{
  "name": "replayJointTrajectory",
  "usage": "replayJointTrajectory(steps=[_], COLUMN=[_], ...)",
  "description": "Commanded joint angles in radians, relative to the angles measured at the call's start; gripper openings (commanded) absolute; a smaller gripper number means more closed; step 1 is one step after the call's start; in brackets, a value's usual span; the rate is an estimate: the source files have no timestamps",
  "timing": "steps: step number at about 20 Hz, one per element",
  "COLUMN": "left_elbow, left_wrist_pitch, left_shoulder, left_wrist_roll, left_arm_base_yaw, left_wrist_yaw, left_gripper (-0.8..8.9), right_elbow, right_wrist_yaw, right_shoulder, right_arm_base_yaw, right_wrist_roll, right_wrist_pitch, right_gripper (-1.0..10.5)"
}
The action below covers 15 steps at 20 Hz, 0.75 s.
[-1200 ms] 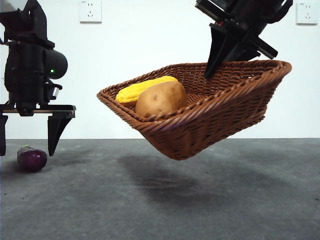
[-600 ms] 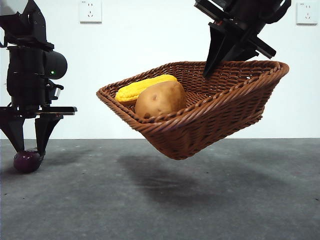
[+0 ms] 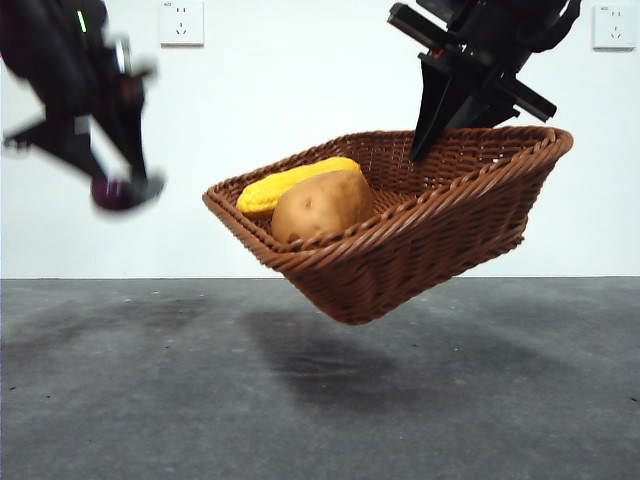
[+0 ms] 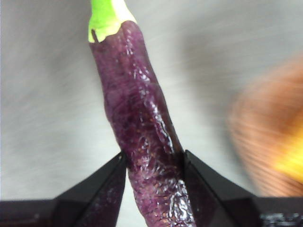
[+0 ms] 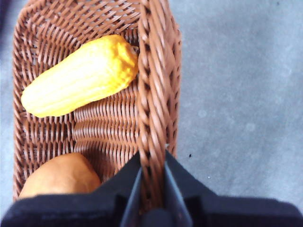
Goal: Help me put the vegetables on the table into the basket
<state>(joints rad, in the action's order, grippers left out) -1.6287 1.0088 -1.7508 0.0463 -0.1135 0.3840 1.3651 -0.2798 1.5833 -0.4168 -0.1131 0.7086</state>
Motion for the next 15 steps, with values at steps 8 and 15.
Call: replayJointTrajectory(steps=[8,15], left_elbow=[0.307,0.380], left_wrist_pitch=[-0.129,-0.381], left_shoulder=[0.434,0.388], left_wrist_roll=[-0.093,-0.349], left_arm_base_yaw=[-0.271,-0.525], left_wrist_yaw=[0.201,0.105], left_gripper=[-0.08,-0.08], right_elbow=[0.004,0.004], right_wrist_yaw=[-0.024,0.000], right_shoulder=[0.072,0.073], right_arm_base_yaw=[-0.036,-0.075], right_wrist_roll=[-0.124,-0.142], right_wrist_pitch=[-0.085,-0.079], right_gripper=[-0.1,-0.1])
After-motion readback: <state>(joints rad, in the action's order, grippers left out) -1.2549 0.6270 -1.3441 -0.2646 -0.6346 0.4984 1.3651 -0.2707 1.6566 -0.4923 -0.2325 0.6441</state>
